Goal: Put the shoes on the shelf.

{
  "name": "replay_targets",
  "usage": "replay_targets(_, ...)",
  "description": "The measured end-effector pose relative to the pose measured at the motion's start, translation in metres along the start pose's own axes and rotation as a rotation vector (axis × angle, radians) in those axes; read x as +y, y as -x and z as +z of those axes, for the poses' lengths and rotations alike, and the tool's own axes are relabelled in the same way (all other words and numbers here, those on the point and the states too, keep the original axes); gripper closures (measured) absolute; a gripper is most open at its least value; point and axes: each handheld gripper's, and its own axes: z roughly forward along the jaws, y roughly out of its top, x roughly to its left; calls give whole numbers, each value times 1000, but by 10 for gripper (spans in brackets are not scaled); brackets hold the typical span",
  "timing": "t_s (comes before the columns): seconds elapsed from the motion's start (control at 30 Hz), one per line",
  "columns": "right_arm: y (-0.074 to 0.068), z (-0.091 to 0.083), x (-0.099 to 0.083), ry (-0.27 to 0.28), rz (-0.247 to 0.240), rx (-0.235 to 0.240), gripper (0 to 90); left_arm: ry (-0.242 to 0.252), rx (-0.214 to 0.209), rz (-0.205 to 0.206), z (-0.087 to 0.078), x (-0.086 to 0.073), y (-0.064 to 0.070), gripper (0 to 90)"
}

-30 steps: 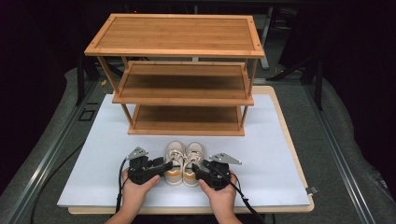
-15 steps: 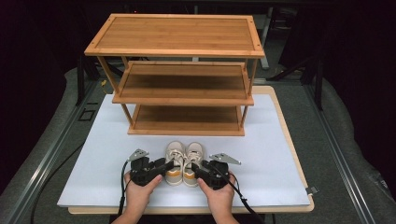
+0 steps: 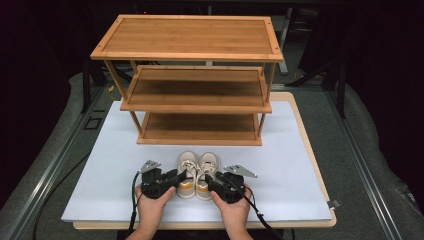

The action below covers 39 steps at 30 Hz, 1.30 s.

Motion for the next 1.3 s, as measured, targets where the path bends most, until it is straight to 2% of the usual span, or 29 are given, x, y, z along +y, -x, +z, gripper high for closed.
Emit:
replay_targets(0.2, -2, 0, -3, 27, 14, -27, 519, 40, 17, -14, 0, -5, 2, 542)
replay_targets(0.27, -2, 0, -4, 30, 16, -20, 519, 45, 17, -19, 0, -6, 2, 542)
replay_targets(0.5, -4, 0, -9, 74, 46, -39, 527, 87, 12, -49, 0, -11, 1, 539)
replay_targets(0.53, -4, -1, -9, 65, 46, -41, 530, 92, 13, -53, 0, -11, 1, 539)
replay_targets(0.7, -5, -1, -9, 71, 53, -50, 552, 103, 13, -58, 0, -12, 2, 543)
replay_targets(0.77, -6, 1, -10, 94, 61, -56, 558, 107, 22, -54, 0, -13, 3, 546)
replay_targets(1.13, -7, 1, -10, 98, 74, -72, 575, 112, 29, -56, 0, -12, 4, 560)
replay_targets(1.3, -7, 0, -10, 90, 78, -59, 577, 106, 22, -63, 1, -12, 4, 563)
